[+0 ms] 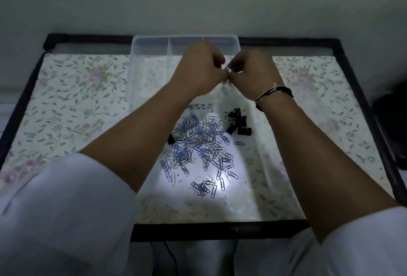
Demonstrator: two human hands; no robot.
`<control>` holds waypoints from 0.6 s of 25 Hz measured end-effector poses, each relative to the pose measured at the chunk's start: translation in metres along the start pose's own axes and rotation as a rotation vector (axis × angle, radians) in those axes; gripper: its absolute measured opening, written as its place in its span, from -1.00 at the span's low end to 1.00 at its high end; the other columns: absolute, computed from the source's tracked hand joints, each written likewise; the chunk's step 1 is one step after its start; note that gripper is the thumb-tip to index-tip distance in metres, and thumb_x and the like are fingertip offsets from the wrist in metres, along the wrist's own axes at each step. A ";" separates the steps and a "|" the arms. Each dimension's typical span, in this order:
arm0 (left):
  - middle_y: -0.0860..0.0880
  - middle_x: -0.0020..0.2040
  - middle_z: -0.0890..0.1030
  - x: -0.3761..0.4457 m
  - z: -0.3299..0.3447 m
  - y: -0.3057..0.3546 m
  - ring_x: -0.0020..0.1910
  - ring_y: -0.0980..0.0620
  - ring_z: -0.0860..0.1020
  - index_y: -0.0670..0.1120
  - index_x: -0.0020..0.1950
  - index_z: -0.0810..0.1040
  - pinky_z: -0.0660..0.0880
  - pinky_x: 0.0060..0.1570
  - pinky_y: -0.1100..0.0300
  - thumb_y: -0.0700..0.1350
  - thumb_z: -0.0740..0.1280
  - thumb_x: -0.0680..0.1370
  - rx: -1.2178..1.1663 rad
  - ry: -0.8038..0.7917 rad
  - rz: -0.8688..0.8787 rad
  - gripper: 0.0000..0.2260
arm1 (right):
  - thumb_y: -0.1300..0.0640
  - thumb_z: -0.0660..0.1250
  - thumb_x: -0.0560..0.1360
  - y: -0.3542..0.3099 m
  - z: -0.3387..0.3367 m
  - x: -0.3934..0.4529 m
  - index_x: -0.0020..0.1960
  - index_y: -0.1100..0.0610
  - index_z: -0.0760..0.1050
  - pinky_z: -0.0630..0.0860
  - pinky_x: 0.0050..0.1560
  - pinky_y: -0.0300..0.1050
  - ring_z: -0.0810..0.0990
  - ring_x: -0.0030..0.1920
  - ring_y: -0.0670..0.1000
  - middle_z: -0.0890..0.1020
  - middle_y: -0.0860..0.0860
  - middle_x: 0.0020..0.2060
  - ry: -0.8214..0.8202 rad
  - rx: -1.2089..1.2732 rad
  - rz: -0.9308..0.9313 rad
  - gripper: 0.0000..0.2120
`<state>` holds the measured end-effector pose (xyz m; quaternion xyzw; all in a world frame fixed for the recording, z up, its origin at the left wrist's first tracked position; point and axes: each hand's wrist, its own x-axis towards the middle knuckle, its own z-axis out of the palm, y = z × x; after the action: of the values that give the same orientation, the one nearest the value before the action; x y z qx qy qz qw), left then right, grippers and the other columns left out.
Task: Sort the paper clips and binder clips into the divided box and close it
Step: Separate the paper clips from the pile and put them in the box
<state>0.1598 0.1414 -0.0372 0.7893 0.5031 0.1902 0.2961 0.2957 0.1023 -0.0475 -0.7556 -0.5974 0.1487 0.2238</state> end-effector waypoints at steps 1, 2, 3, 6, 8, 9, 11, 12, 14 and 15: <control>-0.11 0.14 0.67 -0.004 0.001 0.000 0.02 0.00 0.66 -0.16 0.25 0.62 0.57 0.10 0.12 -0.12 0.48 0.47 0.044 -0.009 0.007 -0.64 | 0.24 0.38 0.46 -0.001 -0.003 -0.004 0.06 0.20 0.68 0.49 0.03 -0.18 0.65 0.07 0.10 0.72 0.12 0.02 -0.005 -0.010 -0.004 -0.79; -0.11 0.21 0.63 -0.012 -0.001 0.000 0.07 -0.01 0.64 -0.14 0.33 0.56 0.53 0.13 0.16 -0.12 0.46 0.48 0.072 0.007 0.019 -0.58 | 0.27 0.36 0.46 -0.003 -0.008 -0.009 0.08 0.20 0.68 0.48 0.06 -0.19 0.65 0.10 0.10 0.71 0.12 0.05 0.001 -0.010 0.007 -0.77; -0.10 0.24 0.60 -0.023 -0.005 0.000 0.11 -0.01 0.62 -0.12 0.36 0.53 0.49 0.14 0.19 -0.13 0.45 0.48 0.092 0.031 0.032 -0.56 | 0.30 0.36 0.45 -0.005 -0.015 -0.018 0.07 0.19 0.68 0.47 0.04 -0.22 0.65 0.10 0.10 0.72 0.11 0.05 0.008 0.005 0.028 -0.77; -0.10 0.19 0.61 -0.076 -0.018 -0.003 0.09 -0.06 0.61 -0.10 0.32 0.53 0.52 0.12 0.13 -0.14 0.44 0.48 0.183 -0.001 -0.014 -0.60 | 0.31 0.39 0.46 -0.008 -0.030 -0.062 0.02 0.17 0.68 0.43 -0.02 -0.31 0.66 -0.04 0.03 0.72 0.09 -0.01 -0.099 0.056 0.150 -0.82; -0.12 0.08 0.58 -0.118 -0.017 -0.013 0.05 -0.11 0.58 -0.14 0.30 0.46 0.50 -0.04 0.09 -0.09 0.45 0.49 0.321 -0.157 -0.159 -0.58 | 0.20 0.41 0.48 -0.005 -0.017 -0.102 0.10 0.23 0.59 0.46 -0.21 -0.31 0.62 -0.17 0.03 0.69 0.13 0.00 -0.348 -0.033 0.251 -0.79; -0.12 0.00 0.55 -0.137 -0.013 -0.020 0.01 -0.13 0.57 -0.16 0.29 0.41 0.46 -0.11 0.10 -0.06 0.44 0.49 0.387 -0.263 -0.234 -0.56 | 0.09 0.44 0.47 -0.003 -0.006 -0.119 0.21 0.26 0.48 0.43 -0.28 -0.28 0.59 -0.19 0.03 0.66 0.15 0.03 -0.490 -0.091 0.308 -0.61; -0.09 -0.11 0.49 -0.161 -0.001 -0.034 -0.09 -0.10 0.52 -0.20 0.28 0.33 0.39 -0.17 0.10 -0.03 0.44 0.49 0.442 -0.427 -0.320 -0.52 | -0.13 0.52 0.37 0.002 0.022 -0.140 0.45 0.36 0.13 0.48 -0.24 -0.15 0.59 -0.07 0.09 0.59 0.17 0.10 -0.719 -0.154 0.398 -0.07; -0.09 -0.11 0.49 -0.164 0.005 -0.040 -0.11 -0.09 0.49 -0.21 0.28 0.32 0.38 -0.16 0.11 -0.04 0.44 0.49 0.438 -0.457 -0.323 -0.51 | -0.18 0.54 0.33 0.004 0.036 -0.142 0.49 0.36 0.00 0.51 -0.21 -0.11 0.60 0.01 0.13 0.55 0.19 0.14 -0.744 -0.154 0.390 0.08; -0.15 -0.05 0.54 -0.157 0.017 -0.049 -0.08 -0.12 0.52 -0.22 0.27 0.33 0.35 -0.18 0.12 -0.14 0.46 0.47 0.411 -0.435 -0.266 -0.53 | -0.15 0.57 0.31 0.004 0.058 -0.132 0.43 0.32 0.13 0.45 -0.23 -0.15 0.57 0.10 0.16 0.53 0.19 0.14 -0.673 -0.091 0.285 -0.03; -0.17 -0.03 0.56 -0.150 0.023 -0.052 -0.08 -0.13 0.54 -0.22 0.24 0.33 0.34 -0.21 0.12 -0.21 0.46 0.46 0.388 -0.399 -0.224 -0.56 | -0.10 0.57 0.33 0.000 0.065 -0.126 0.32 0.29 0.28 0.40 -0.27 -0.18 0.56 0.10 0.16 0.54 0.16 0.10 -0.620 -0.068 0.207 -0.21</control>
<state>0.0745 0.0158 -0.0888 0.7925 0.5460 -0.1024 0.2517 0.2335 -0.0097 -0.1082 -0.7381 -0.5617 0.3736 -0.0105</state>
